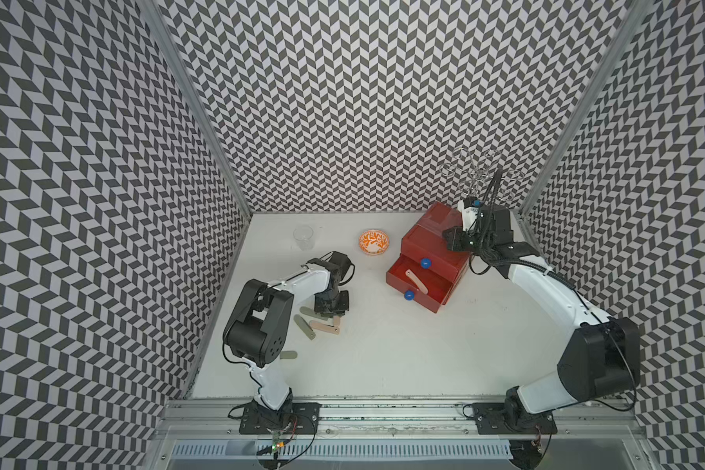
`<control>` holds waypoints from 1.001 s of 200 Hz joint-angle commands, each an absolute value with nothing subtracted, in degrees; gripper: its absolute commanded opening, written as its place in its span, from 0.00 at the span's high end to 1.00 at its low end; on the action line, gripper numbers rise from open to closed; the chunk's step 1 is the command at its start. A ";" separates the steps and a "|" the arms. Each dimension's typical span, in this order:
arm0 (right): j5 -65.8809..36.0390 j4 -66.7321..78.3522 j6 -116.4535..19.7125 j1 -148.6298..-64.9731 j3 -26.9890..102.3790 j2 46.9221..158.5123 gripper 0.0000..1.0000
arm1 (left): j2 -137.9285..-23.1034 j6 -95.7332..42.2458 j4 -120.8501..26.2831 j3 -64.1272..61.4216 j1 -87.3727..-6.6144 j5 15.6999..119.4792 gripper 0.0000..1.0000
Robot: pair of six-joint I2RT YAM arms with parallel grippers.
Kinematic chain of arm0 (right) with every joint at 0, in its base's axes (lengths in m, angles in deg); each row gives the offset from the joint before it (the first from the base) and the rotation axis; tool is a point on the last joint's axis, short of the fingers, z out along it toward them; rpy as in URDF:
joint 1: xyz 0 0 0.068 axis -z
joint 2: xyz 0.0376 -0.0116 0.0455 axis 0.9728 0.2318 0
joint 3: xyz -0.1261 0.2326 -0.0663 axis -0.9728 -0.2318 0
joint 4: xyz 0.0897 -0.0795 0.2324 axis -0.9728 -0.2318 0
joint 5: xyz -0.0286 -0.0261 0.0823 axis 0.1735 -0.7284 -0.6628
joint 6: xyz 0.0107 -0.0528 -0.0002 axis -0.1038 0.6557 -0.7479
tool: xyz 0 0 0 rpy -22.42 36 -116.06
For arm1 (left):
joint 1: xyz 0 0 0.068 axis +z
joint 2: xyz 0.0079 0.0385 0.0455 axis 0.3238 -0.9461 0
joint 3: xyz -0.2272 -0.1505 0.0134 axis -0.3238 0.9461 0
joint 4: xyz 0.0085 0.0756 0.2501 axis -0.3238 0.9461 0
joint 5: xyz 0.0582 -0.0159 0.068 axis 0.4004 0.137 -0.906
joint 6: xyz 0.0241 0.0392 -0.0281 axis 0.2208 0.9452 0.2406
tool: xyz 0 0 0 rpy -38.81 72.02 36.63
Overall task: Place the fruit knives into the drawer by color
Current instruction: Pick up the fruit knife from the center of the board.
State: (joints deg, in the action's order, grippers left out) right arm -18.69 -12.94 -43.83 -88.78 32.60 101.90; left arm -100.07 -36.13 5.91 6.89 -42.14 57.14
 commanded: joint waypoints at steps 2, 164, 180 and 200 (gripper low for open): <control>-17.03 -26.30 -43.11 -88.59 29.10 105.34 0.99 | -100.79 -35.54 5.32 4.95 -41.75 56.59 0.69; -17.07 -25.99 -43.19 -88.61 28.79 105.67 0.99 | -102.46 -34.99 5.11 7.17 -41.84 56.32 0.70; -16.82 -25.99 -43.19 -88.63 28.71 105.52 0.99 | -102.75 -35.04 4.81 7.58 -41.83 56.50 0.71; -16.89 -25.99 -43.18 -88.59 28.55 105.31 0.99 | -102.83 -35.08 4.60 7.95 -41.98 56.59 0.76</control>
State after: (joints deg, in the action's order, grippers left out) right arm -18.78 -12.88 -43.85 -88.78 32.56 101.90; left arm -100.92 -35.89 5.52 6.30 -42.10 56.94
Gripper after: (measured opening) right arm 0.047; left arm 0.266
